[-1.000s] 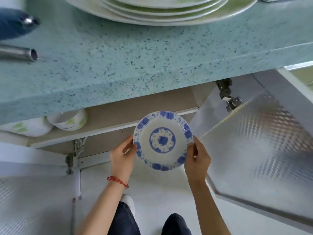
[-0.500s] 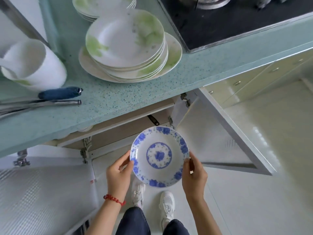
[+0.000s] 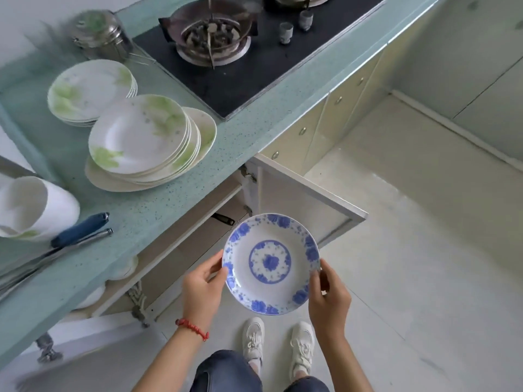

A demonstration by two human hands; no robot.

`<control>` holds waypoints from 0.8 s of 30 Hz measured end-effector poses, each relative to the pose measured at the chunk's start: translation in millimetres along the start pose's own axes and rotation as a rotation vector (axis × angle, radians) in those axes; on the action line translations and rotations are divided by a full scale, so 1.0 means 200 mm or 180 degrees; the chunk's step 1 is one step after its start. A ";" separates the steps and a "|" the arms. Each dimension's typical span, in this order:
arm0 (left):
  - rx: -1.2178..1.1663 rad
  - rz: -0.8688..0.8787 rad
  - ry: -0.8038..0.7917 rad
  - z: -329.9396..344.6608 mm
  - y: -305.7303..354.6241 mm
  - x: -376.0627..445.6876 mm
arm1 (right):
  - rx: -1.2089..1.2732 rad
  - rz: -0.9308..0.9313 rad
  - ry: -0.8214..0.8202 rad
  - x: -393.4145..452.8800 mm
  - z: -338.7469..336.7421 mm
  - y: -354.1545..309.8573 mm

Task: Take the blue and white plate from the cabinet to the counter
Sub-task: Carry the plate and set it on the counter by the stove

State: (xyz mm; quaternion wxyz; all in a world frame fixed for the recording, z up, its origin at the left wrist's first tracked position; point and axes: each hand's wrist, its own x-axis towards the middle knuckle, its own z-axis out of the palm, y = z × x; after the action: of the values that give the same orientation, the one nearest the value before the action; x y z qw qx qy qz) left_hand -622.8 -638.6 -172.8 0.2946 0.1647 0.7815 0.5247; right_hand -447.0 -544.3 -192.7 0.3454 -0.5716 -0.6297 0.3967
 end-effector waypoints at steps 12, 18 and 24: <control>0.0187 0.0515 -0.1164 0.54 0.22 -0.37 | 0.0096 0.0296 0.1113 -0.22 -0.74 0.17; 0.0271 0.0746 -0.1625 0.94 0.27 -0.75 | 0.0029 0.0500 0.1625 -0.32 -1.24 0.34; 0.0290 0.0870 -0.1891 1.26 0.31 -1.02 | -0.0121 0.0572 0.1950 -0.35 -1.61 0.48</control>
State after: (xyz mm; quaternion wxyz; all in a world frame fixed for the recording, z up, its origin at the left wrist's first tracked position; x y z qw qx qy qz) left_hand -308.8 -547.5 -125.7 0.4288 0.4268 0.6548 0.4529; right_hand -111.0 -578.0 -133.5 0.4718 -0.7241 -0.4507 0.2233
